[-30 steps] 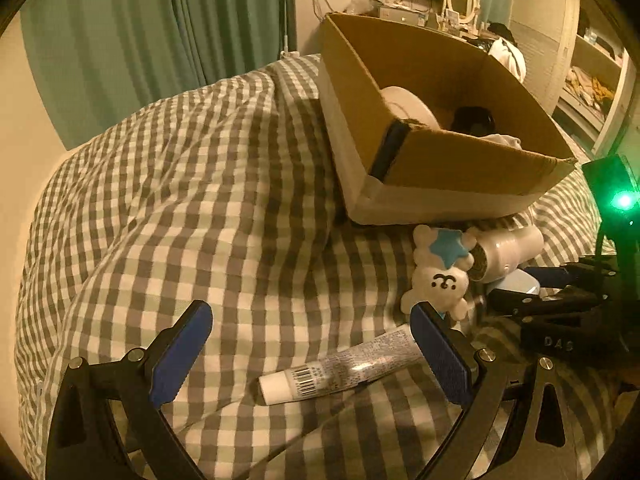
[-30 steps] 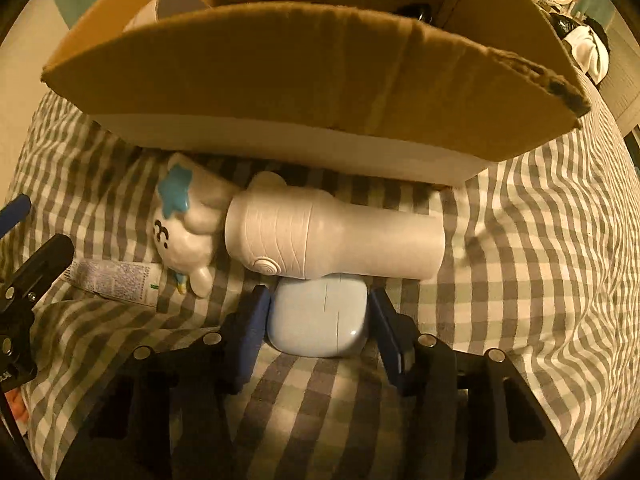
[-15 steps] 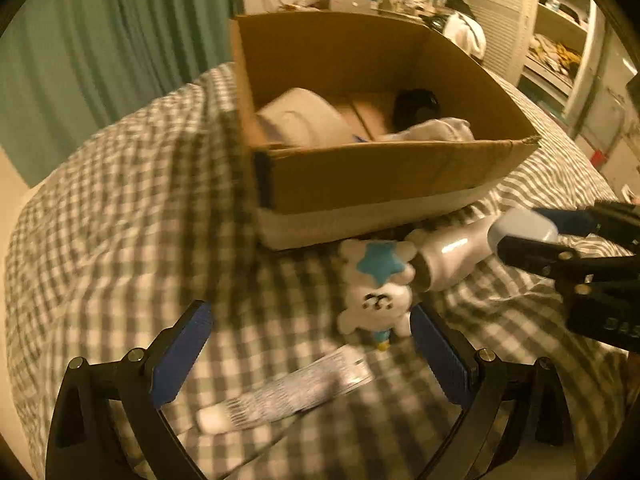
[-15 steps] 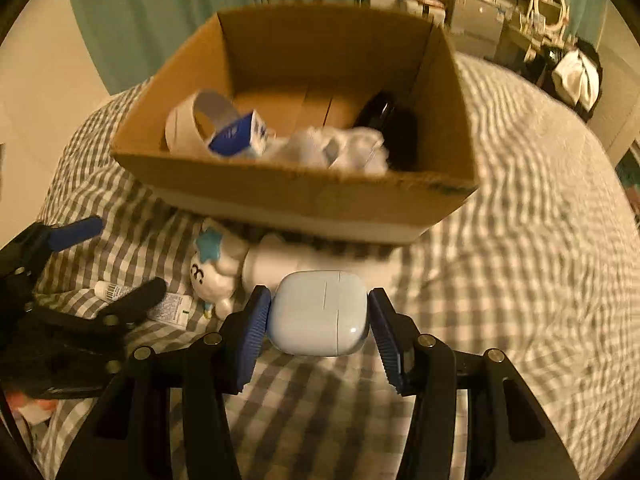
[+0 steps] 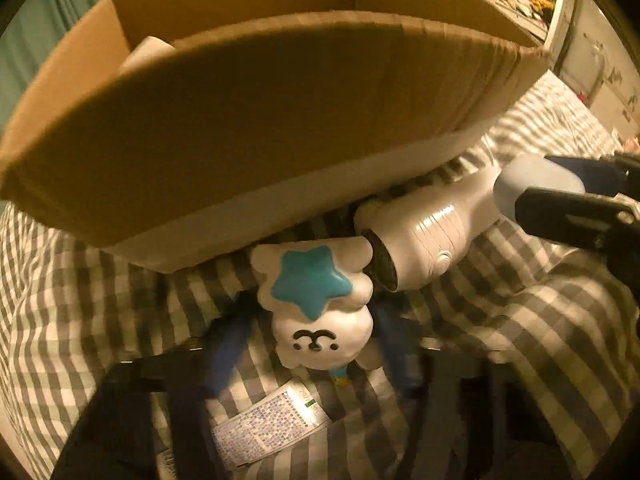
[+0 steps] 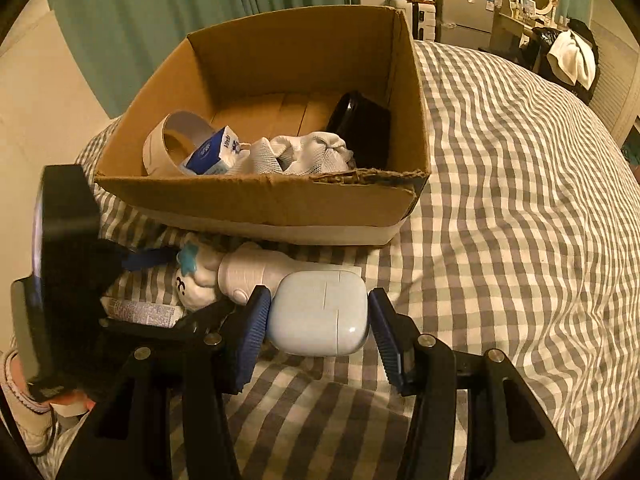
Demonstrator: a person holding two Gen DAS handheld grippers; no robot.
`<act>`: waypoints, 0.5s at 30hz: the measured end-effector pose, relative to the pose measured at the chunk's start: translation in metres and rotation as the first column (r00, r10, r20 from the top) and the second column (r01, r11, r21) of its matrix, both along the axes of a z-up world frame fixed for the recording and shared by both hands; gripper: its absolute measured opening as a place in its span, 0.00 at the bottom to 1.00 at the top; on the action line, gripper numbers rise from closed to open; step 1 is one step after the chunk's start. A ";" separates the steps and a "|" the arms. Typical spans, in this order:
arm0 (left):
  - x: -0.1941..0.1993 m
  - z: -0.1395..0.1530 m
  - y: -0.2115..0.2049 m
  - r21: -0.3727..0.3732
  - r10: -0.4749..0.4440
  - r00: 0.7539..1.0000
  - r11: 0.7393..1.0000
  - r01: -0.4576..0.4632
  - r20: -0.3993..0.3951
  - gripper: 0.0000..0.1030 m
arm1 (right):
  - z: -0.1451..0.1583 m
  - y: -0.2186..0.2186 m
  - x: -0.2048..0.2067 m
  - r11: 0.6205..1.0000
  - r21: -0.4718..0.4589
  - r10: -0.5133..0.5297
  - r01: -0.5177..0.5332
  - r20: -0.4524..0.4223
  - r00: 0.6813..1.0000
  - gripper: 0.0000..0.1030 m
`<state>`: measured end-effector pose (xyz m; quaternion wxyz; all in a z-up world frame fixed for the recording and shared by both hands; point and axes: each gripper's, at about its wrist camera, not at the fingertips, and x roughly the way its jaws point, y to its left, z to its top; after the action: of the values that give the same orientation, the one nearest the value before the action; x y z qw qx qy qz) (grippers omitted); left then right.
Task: Organize objects
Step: 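Grasp the white star figurine with the left tool while the right tool holds the case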
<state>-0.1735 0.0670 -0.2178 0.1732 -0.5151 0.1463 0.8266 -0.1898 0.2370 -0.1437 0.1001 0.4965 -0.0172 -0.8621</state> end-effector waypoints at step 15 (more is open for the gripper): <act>0.037 0.048 -0.013 -0.004 -0.001 0.998 1.000 0.001 -0.062 0.45 | 0.041 -0.016 0.025 0.995 0.100 -0.014 0.021 -0.068 0.998 0.49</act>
<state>-0.1369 0.0543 -0.1702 0.1682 -0.4893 0.1534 0.8419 -0.1651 0.2206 -0.1025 0.0679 0.4715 0.0252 -0.8789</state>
